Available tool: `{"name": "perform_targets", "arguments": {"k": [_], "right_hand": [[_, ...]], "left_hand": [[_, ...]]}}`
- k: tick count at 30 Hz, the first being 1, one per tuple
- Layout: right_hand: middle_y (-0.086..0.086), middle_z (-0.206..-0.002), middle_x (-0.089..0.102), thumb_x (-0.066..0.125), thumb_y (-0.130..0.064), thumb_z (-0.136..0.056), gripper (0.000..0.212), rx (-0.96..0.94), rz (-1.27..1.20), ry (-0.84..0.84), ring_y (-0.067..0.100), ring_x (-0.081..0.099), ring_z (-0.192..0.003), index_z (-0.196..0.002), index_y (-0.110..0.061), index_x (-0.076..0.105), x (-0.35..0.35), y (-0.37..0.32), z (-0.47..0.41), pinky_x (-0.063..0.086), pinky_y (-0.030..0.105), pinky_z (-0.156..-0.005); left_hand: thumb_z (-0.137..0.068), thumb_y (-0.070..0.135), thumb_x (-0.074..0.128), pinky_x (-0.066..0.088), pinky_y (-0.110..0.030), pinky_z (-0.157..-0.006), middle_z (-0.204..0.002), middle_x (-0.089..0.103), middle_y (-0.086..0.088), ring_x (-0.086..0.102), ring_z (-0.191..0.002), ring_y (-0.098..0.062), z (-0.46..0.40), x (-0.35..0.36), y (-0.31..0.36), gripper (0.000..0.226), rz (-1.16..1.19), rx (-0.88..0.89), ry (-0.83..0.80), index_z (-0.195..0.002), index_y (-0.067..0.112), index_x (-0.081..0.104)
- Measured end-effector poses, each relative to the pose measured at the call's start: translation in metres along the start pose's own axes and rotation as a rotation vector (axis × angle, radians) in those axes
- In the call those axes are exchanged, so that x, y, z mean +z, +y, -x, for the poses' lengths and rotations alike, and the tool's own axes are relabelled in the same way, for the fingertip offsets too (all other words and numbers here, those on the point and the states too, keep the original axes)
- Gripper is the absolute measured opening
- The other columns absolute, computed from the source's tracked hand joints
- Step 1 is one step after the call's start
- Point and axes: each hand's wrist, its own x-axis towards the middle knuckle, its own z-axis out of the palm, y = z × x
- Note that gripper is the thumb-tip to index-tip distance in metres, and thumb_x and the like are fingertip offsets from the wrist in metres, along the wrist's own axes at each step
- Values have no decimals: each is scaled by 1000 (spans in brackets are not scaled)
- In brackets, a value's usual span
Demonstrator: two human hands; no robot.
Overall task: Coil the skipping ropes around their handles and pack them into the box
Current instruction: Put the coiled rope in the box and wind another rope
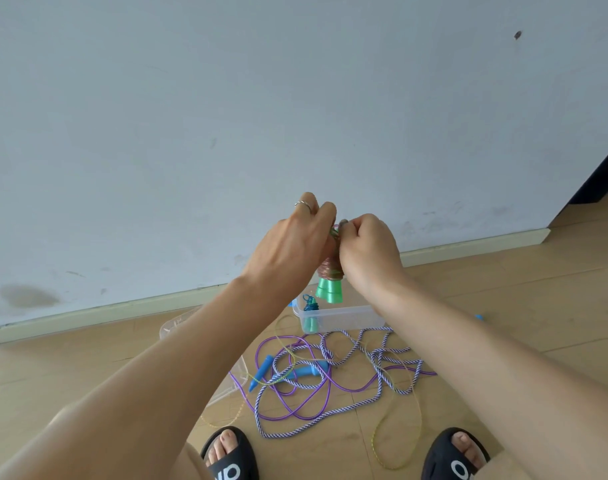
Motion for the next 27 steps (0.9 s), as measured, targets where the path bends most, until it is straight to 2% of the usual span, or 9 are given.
{"name": "perform_targets", "arguments": {"k": [5,8,11,15,17,19,21,24,27], "right_hand": [[8,-91,53,40,-23,-102,31,-7,-60,21,16,45,-62,-73,-15,43,-3,-3,-5,32,20,-48],[13,-96,60,41,-26,-102,29,-7,-112,22,22,54,-69,-77,-15,48,-1,-3,-8,45,24,-55],[12,-96,63,45,-28,-101,26,-18,-144,6,25,57,-70,-79,-15,48,-2,-7,-7,43,30,-60],[11,-93,68,55,-38,-90,15,21,-293,-109,26,66,-74,-86,-24,53,2,-9,-7,56,47,-77],[10,-104,65,60,-42,-81,15,55,-248,-170,24,66,-90,-93,-34,56,3,-4,-7,54,40,-79],[7,-107,65,65,-30,-80,30,61,-187,-254,21,64,-98,-107,-39,56,2,5,-6,49,32,-77],[4,-101,70,68,-18,-82,40,43,-141,-315,20,66,-97,-117,-31,55,0,12,-5,47,29,-73],[4,-102,70,72,-25,-83,42,100,-28,-363,20,65,-96,-120,-21,54,0,25,-19,43,29,-70],[9,-101,65,71,-21,-85,31,268,-37,-413,21,62,-89,-110,-6,60,2,39,-43,45,31,-73]], "left_hand": [[-94,11,48,49,-48,-59,-93,51,-9,56,-65,-36,-2,2,-1,9,271,-171,70,-94,6,56],[-92,11,43,52,-45,-74,-93,60,-10,65,-79,-28,-4,3,3,14,541,-368,40,-89,6,55],[-92,19,42,51,-46,-80,-90,63,-9,64,-89,-27,-9,7,1,18,599,-511,-8,-85,6,54],[-93,24,40,55,-46,-79,-93,68,-8,69,-88,-28,-14,12,-6,22,680,-651,-52,-90,8,55],[-95,22,40,51,-34,-67,-90,69,-6,69,-84,-23,-16,14,-9,24,699,-713,-53,-94,4,56],[-95,25,41,50,-31,-64,-90,69,-2,68,-79,-18,-17,20,-15,25,714,-747,-57,-93,6,57],[-92,30,43,56,-37,-72,-93,72,-5,71,-82,-24,-16,28,-21,27,752,-760,-103,-91,8,58],[-98,23,44,60,-39,-80,-93,74,-9,75,-79,-24,-15,37,-33,24,938,-840,-176,-88,5,56],[-101,27,39,61,-38,-78,-100,69,-16,74,-86,-30,-17,46,-51,29,1001,-989,-292,-104,1,51]]}}
